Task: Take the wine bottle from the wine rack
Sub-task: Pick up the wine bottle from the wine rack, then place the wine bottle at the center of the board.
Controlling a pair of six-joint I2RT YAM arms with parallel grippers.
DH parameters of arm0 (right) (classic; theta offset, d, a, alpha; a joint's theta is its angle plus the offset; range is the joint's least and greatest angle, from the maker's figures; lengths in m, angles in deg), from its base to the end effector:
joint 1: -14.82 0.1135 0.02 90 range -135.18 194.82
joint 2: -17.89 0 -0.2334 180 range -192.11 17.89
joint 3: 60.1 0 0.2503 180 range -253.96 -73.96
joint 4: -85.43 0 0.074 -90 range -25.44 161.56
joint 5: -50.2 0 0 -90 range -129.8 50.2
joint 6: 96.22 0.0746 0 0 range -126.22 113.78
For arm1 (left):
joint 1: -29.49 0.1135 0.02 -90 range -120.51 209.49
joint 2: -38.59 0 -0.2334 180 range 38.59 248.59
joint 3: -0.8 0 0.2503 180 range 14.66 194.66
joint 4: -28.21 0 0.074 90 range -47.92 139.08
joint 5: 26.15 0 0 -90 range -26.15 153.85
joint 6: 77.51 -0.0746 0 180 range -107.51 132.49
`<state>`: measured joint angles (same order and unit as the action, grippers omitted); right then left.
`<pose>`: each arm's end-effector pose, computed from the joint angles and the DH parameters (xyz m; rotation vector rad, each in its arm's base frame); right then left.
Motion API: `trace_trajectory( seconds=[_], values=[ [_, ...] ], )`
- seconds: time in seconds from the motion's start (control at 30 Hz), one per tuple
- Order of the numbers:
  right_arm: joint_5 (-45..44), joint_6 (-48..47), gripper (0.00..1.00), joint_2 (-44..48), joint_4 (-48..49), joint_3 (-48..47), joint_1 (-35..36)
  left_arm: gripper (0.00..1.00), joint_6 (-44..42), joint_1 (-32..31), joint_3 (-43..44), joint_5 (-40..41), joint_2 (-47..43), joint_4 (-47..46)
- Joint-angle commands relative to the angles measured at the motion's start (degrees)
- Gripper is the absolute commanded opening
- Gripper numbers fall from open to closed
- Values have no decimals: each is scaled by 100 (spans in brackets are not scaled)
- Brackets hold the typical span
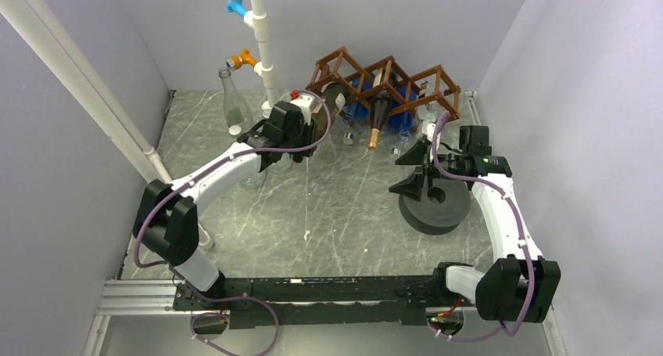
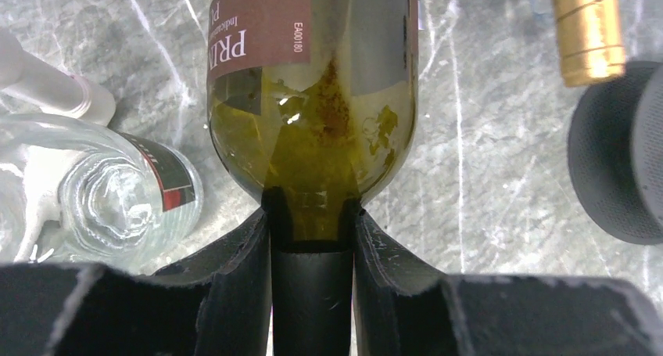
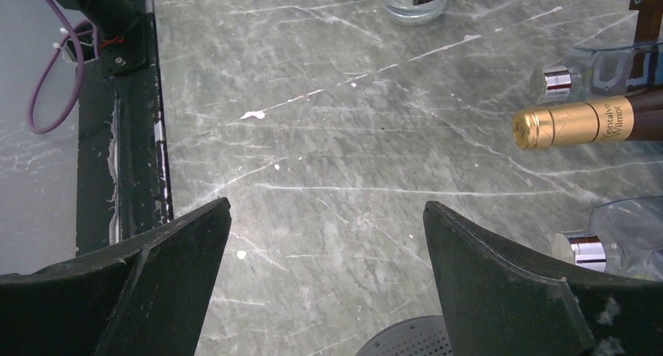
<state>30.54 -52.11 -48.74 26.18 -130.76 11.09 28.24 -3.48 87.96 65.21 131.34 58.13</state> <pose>0.2377 0.0549 0.2639 -1.0897 1.6448 0.9791 0.3376 -0.2169 0.2359 0.3199 2.2038 -0.4489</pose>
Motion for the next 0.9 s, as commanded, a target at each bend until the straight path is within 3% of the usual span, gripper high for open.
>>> trace_trajectory(
  seconds=[0.0,0.37,0.87],
  values=[
    [46,-149,97,129,153,10,-32,0,-53,-112,19,-152,-792,-1045],
    [31,-158,96,141,157,28,-34,0,-42,-227,-495,-346,-1336,-814],
    [71,-518,97,166,1,83,-40,0,-79,-254,-1165,-1216,-2311,-153]
  ],
)
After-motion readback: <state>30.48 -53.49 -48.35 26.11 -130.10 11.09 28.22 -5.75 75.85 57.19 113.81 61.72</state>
